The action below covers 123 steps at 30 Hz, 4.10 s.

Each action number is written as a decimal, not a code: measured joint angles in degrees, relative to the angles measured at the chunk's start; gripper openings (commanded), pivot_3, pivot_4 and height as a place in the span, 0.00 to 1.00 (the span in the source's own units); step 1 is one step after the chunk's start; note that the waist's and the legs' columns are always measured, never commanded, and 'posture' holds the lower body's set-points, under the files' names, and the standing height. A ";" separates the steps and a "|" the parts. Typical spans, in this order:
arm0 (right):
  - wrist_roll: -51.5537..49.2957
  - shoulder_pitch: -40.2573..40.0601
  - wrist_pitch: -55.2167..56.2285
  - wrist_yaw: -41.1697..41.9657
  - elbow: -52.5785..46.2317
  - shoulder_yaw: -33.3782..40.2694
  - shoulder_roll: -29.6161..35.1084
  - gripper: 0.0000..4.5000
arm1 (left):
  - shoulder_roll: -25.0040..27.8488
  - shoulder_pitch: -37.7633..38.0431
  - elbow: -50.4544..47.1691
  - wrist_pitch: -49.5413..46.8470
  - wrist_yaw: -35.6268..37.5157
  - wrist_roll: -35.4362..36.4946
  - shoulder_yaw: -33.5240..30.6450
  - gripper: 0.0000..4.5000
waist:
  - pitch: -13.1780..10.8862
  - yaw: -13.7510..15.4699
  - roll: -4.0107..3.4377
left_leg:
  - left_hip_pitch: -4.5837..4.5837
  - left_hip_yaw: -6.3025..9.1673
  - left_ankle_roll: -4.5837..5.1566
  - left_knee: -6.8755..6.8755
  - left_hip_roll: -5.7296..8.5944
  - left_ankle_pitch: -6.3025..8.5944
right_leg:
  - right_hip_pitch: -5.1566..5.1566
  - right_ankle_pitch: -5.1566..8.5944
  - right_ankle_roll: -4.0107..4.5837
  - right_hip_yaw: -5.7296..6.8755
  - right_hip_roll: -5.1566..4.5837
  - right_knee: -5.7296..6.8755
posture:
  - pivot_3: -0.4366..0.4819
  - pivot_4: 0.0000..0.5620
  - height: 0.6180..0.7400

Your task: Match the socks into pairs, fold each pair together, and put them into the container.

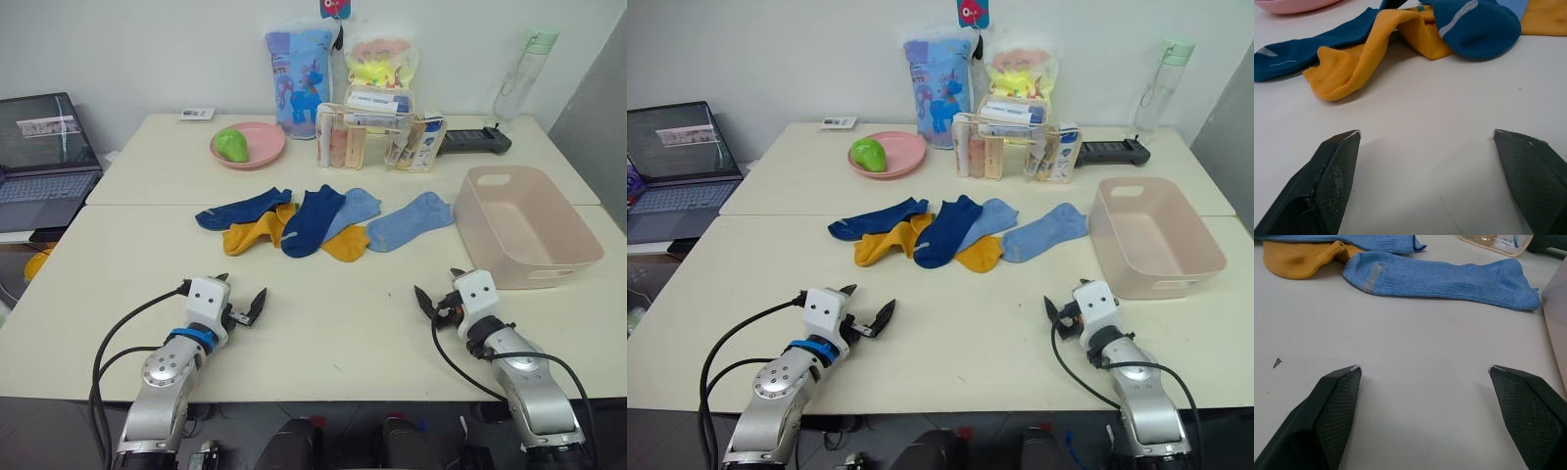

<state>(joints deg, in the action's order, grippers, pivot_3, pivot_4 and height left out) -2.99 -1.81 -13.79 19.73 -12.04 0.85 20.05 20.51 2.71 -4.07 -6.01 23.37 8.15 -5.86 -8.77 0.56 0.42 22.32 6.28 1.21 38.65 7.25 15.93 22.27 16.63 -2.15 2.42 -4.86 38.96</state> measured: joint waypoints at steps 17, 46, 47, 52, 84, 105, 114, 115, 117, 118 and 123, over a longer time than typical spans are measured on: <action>0.24 0.10 0.12 0.03 0.00 -0.26 -0.19 0.99 | 0.10 0.04 0.13 0.09 1.07 0.33 -0.28 1.00 | 0.00 0.02 0.00 | 0.00 0.00 0.00 -0.01 0.00 0.00 | 0.01 0.00 -0.01 0.00 0.00 0.00 | 0.48 0.27 1.00; 1.34 -1.03 1.05 0.24 -0.40 -0.41 -0.29 0.99 | 0.53 2.62 -0.05 1.10 3.08 3.27 -2.36 1.00 | -0.01 0.05 0.01 | -0.05 -0.05 0.01 -0.22 -0.01 0.00 | 0.03 0.02 -0.01 -0.07 0.00 -0.06 | 0.48 0.27 1.00; 1.34 -1.03 1.05 0.23 -0.39 -0.41 -0.31 0.99 | 0.59 2.98 -0.30 1.16 3.24 3.31 -2.46 1.00 | -0.01 0.06 0.01 | -0.06 -0.06 0.01 -0.23 -0.01 0.00 | 0.03 0.02 -0.01 -0.07 0.00 -0.06 | 0.48 0.27 1.00; 0.36 -1.01 1.13 1.53 -1.23 -0.41 -0.29 0.99 | 1.59 3.99 -4.90 1.00 5.15 5.90 -3.29 1.00 | -0.04 0.08 0.06 | -0.06 -0.06 0.00 -0.25 -0.02 0.00 | 0.02 0.02 -0.01 -0.08 0.00 -0.08 | 0.48 0.27 1.00; -4.88 13.77 -12.62 13.45 -8.25 -8.95 5.74 1.00 | -3.60 -25.89 19.66 1.98 -3.19 -13.16 14.58 0.73 | -0.27 0.71 0.41 | -0.30 -0.12 -0.13 -0.57 -0.01 -0.09 | -0.02 0.06 0.02 -0.17 0.00 -0.10 | 0.48 0.27 1.00; -4.09 12.36 -13.51 13.06 -9.46 -9.92 6.36 1.00 | 0.21 -23.50 17.35 12.21 1.99 -11.11 13.57 0.01 | -0.27 0.60 0.42 | -0.29 -0.13 -0.14 -0.57 -0.02 -0.09 | 0.00 0.06 0.02 -0.17 -0.01 -0.10 | 0.48 0.27 1.00; -5.41 14.04 -12.79 16.55 -7.57 -5.31 11.26 1.00 | 25.95 -7.79 -16.93 -10.99 34.01 14.25 12.80 0.01 | -0.37 -0.54 0.31 | -0.33 -0.10 -0.08 -0.65 -0.08 -0.07 | -0.03 0.11 0.12 -0.17 0.01 -0.08 | 0.48 0.27 1.00; -5.45 14.04 -12.49 16.80 -7.42 -5.32 11.26 1.00 | 27.71 -7.28 -18.47 -12.66 35.79 14.87 12.88 0.01 | -0.38 -0.53 0.29 | -0.33 -0.11 -0.04 -0.65 -0.07 -0.05 | -0.03 0.12 0.13 -0.17 0.01 -0.08 | 0.48 0.27 1.00; -5.45 14.03 -11.64 17.46 -6.66 -5.32 11.26 1.00 | 30.11 -6.84 -19.95 -13.88 37.99 14.82 13.40 0.01 | -0.39 -0.51 0.29 | -0.33 -0.11 -0.01 -0.65 -0.07 -0.03 | -0.03 0.12 0.13 -0.17 0.00 -0.10 | 0.48 0.27 1.00; -5.40 14.01 -11.43 17.63 -6.16 -5.33 11.25 1.00 | 30.53 -6.83 -20.08 -13.64 38.64 14.02 13.96 0.01 | -0.39 -0.49 0.29 | -0.33 -0.11 -0.02 -0.65 -0.07 -0.04 | -0.04 0.12 0.13 -0.17 0.00 -0.11 | 0.48 0.27 1.00; -5.35 13.97 -11.21 17.78 -5.69 -5.53 10.95 1.00 | 31.37 -6.09 -18.40 -10.77 39.85 8.44 16.93 0.10 | -0.40 -0.46 0.29 | -0.32 -0.11 -0.07 -0.71 -0.08 -0.06 | -0.02 0.13 0.15 -0.17 0.00 -0.11 | 0.48 0.27 1.00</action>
<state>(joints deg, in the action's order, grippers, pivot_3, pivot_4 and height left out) -8.34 12.16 -25.00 37.51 -17.73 -4.68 31.00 51.89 -3.39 -22.47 -16.78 63.22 16.59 11.07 -9.16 0.10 0.71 21.99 6.17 1.14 37.94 7.17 15.87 22.25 16.76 -2.00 2.24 -4.86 38.85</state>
